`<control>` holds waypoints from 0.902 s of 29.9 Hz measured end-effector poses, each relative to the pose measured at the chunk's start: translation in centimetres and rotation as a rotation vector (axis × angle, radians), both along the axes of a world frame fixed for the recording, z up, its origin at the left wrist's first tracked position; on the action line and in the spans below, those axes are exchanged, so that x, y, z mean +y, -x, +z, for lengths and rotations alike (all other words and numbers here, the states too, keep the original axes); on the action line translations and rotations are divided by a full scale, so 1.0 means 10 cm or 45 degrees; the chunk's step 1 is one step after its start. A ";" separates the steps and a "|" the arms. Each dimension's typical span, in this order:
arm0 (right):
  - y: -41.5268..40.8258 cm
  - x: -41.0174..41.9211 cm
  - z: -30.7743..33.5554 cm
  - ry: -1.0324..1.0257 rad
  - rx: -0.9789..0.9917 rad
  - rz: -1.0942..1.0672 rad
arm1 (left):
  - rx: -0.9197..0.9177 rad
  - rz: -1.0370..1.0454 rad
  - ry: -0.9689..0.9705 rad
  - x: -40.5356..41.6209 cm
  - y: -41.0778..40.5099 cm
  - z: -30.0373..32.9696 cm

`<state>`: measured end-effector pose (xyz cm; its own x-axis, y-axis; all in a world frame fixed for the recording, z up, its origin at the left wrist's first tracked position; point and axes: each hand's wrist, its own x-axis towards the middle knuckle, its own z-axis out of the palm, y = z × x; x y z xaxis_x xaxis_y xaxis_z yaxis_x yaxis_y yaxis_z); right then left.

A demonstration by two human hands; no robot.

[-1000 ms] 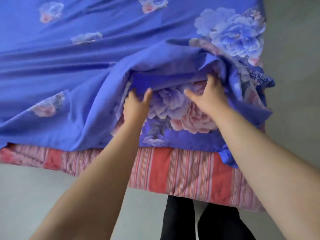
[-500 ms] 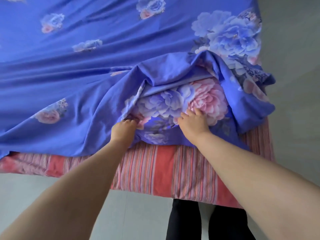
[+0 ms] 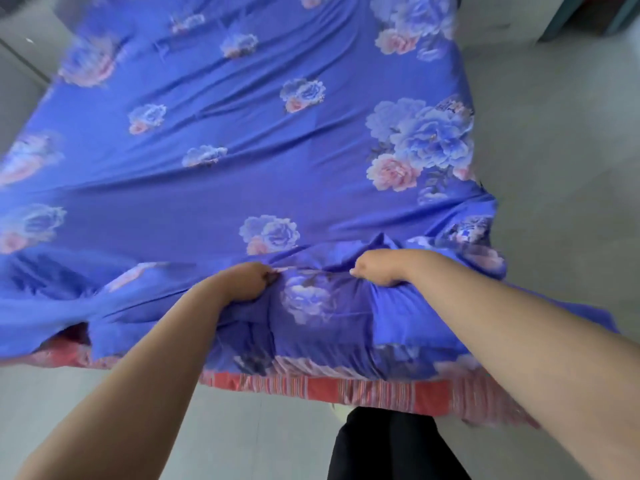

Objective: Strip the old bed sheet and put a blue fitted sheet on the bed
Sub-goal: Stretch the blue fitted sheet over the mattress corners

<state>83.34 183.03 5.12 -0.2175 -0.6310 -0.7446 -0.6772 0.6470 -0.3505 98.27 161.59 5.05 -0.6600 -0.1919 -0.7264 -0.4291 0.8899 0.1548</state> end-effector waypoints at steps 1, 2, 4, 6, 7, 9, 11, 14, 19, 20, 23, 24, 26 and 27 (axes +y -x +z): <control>-0.01 0.03 0.09 -0.018 -0.024 0.068 | -0.125 -0.029 -0.076 -0.01 0.05 0.08; -0.03 0.08 0.19 -0.040 -0.046 0.165 | -0.223 -0.064 -0.123 0.00 0.09 0.15; -0.09 0.20 0.24 -0.069 -0.181 0.184 | -0.360 -0.140 -0.152 0.06 0.14 0.27; -0.17 0.35 0.18 -0.139 -0.315 0.173 | -0.452 -0.178 -0.168 0.18 0.16 0.31; -0.19 0.42 0.12 -0.141 -0.373 0.158 | -0.495 -0.190 -0.178 0.26 0.15 0.32; -0.19 0.54 0.02 -0.123 -0.441 0.123 | -0.555 -0.205 -0.183 0.44 0.10 0.29; -0.11 0.57 0.02 -0.133 -0.483 0.176 | -0.580 -0.171 -0.179 0.58 0.06 0.27; 0.14 0.54 0.13 -0.153 -0.448 0.209 | -0.618 -0.143 -0.193 0.62 0.17 0.36; 0.71 0.30 0.52 0.058 -0.318 0.012 | -0.389 -0.048 -0.131 0.34 0.74 0.85; 0.81 0.23 0.63 0.130 -0.281 -0.046 | -0.277 0.009 -0.124 0.23 0.85 0.95; 1.08 -0.02 0.83 0.347 -0.050 -0.234 | 0.098 0.199 -0.091 -0.09 1.10 1.05; 1.16 -0.12 0.86 0.390 0.053 -0.266 | 0.222 0.258 -0.039 -0.17 1.16 1.01; 1.30 -0.32 0.87 0.439 0.255 -0.264 | 0.427 0.391 0.109 -0.28 1.24 0.90; 1.36 -0.44 0.86 0.457 0.351 -0.246 | 0.506 0.426 0.219 -0.32 1.29 0.85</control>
